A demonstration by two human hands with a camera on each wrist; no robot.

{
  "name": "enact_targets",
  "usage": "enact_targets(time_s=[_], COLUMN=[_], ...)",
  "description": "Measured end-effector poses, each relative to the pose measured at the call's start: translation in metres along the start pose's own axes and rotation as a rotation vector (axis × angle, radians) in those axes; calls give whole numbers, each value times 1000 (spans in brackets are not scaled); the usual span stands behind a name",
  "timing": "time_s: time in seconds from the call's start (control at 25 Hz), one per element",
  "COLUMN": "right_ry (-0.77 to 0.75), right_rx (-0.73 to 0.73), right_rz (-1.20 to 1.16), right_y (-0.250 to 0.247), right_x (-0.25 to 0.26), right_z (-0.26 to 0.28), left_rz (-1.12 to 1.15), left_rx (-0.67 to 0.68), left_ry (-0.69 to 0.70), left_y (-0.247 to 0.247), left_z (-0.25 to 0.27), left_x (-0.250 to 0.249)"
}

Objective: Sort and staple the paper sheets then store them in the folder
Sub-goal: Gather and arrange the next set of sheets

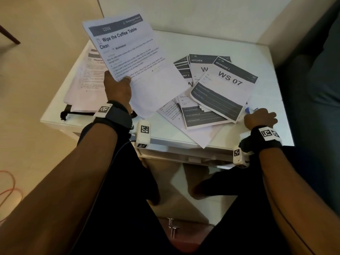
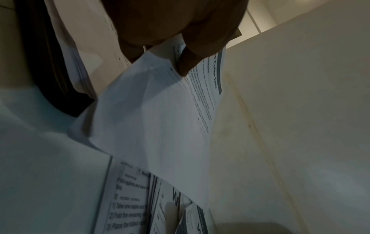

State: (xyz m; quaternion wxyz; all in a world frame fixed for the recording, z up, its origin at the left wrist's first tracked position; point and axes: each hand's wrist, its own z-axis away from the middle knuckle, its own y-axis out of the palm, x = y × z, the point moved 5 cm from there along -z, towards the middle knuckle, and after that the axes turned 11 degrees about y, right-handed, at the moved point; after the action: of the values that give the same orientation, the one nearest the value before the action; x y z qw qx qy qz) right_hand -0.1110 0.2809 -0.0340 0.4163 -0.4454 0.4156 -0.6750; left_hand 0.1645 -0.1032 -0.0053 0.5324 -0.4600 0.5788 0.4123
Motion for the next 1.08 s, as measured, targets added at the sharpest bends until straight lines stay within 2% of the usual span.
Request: enact_targets(time_s=[0.04, 0.08, 0.12, 0.2, 0.28, 0.36, 0.48, 0.6, 0.84, 1.08], right_ry=[-43, -158, -340, -742, -924, -947, -925, -911, -864, -887], right_rx=[-54, -102, -90, 97, 293, 318, 239, 227, 344, 275], right_rz=[-2, -25, -56, -67, 3, 86, 179, 171, 39, 70], right_y=[-3, -4, 0, 21, 54, 85, 109, 116, 124, 121], right_x=[6, 20, 38, 79, 108, 128, 141, 146, 141, 149], right_z=[8, 20, 39, 94, 146, 175, 186, 184, 172, 173], left_rz=[-3, -6, -12, -28, -41, -43, -49, -82, -69, -51], left_rx=[-5, -11, -17, -28, -42, -69, -102, -122, -99, -92], left_ry=[4, 11, 28, 58, 85, 102, 118, 134, 75, -5], left_y=[-1, -3, -7, -13, -22, -33, -54, -66, -62, -66], left_z=[-3, -8, -12, -19, -25, -32, -41, -50, -49, -42], left_x=[-1, -3, -5, -12, -20, -27, -29, -26, -17, -28])
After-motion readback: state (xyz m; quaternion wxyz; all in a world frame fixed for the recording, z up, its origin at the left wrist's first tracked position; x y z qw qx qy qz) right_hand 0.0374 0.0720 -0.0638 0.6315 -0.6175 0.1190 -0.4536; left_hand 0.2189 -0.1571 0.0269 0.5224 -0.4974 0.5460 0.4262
